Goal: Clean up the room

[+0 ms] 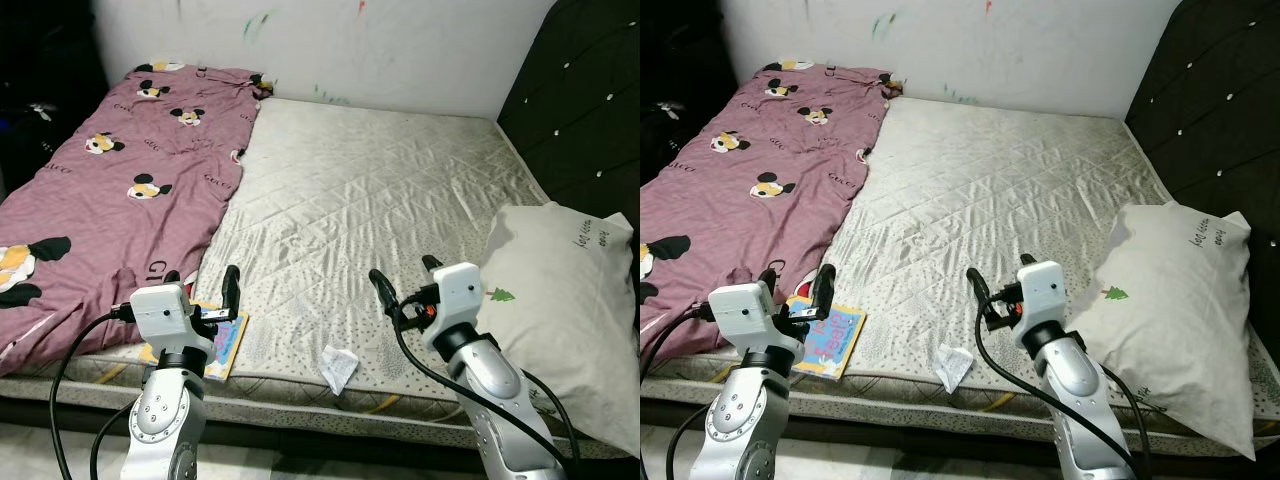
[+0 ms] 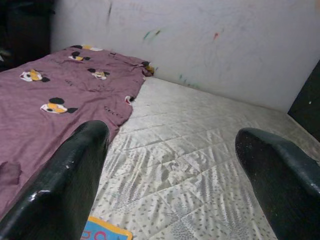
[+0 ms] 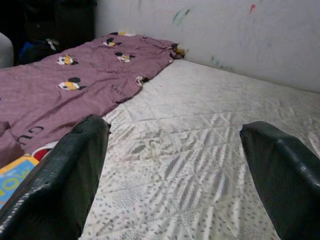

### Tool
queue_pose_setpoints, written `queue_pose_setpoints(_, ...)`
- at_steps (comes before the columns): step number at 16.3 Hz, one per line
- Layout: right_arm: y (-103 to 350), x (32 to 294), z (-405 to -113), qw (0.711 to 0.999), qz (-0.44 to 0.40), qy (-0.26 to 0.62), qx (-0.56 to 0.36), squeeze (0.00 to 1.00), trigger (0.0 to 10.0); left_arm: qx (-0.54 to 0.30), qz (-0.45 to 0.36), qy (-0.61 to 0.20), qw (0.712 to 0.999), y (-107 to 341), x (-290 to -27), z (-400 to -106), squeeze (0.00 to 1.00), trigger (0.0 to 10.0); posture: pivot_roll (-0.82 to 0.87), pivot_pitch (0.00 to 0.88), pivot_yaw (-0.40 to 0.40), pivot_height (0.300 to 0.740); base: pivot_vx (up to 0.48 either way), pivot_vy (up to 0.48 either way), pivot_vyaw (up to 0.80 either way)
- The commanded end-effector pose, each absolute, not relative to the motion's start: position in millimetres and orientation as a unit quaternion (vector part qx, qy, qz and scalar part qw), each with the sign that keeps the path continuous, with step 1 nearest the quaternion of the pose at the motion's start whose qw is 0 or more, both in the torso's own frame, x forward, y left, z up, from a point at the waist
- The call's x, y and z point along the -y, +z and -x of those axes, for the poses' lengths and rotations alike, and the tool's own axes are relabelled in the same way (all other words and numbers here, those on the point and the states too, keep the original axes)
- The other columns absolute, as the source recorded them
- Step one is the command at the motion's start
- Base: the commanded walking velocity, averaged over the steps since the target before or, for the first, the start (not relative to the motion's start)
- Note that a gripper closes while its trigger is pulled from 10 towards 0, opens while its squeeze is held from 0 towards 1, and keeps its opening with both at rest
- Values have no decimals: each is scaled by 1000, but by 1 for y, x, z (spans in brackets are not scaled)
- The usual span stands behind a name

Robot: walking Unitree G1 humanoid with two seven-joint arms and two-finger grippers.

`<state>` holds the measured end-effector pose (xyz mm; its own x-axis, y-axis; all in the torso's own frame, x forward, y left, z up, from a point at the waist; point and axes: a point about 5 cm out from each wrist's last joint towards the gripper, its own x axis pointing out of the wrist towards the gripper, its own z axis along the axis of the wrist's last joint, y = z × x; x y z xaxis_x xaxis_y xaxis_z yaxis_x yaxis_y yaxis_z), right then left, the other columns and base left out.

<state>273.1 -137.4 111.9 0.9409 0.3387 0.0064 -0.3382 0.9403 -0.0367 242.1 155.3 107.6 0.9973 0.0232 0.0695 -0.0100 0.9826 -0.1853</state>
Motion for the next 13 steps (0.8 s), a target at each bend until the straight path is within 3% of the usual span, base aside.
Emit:
queue_pose_setpoints(1,114,135,-274,984,16,178,11,0,10000,40,87,12,995,112,-156,-243,0,10000,-14,55,-71,706,0,0,0)
queue_pose_setpoints(4,113,130,-272,982,21,189,11,0,10000,44,84,13,995,116,-158,-247,0,10000,-22,88,-70,702,0,0,0)
queue_pose_setpoints(13,113,129,-269,980,34,197,14,0,10000,49,91,25,994,118,-157,-249,0,10000,-30,107,-78,609,0,0,0)
